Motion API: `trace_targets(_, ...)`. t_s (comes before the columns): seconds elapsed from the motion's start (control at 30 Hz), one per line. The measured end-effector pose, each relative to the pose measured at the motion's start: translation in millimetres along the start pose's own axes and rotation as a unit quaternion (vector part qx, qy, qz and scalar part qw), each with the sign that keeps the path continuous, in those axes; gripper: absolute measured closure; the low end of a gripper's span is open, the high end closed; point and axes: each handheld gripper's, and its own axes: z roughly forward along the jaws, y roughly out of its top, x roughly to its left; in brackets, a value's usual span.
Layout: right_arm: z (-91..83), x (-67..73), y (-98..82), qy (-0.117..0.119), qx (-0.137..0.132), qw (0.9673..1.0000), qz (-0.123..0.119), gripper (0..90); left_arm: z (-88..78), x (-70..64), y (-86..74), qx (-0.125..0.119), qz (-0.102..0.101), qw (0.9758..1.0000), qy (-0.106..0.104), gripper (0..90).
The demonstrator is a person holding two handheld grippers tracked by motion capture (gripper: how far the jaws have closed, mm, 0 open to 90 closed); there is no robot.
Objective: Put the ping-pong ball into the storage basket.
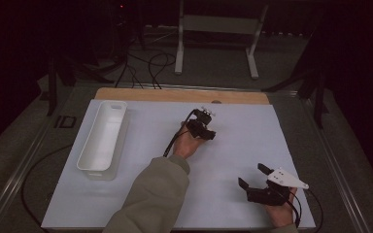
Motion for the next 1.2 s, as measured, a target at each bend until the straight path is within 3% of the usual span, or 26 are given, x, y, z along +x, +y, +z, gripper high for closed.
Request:
trace_targets(0.4,0.3,0.3,0.0,-0.001,0.002,1.0,-0.002,7.2,-5.9,-3.7,1.0,0.002,0.01,0.9999,-0.009,51.2)
trace_targets(1.2,1.2,1.0,-0.2,0.0,0.005,1.0,-0.003,7.2,-18.0,-1.1,3.3,0.013,0.005,0.9999,-0.008,51.3)
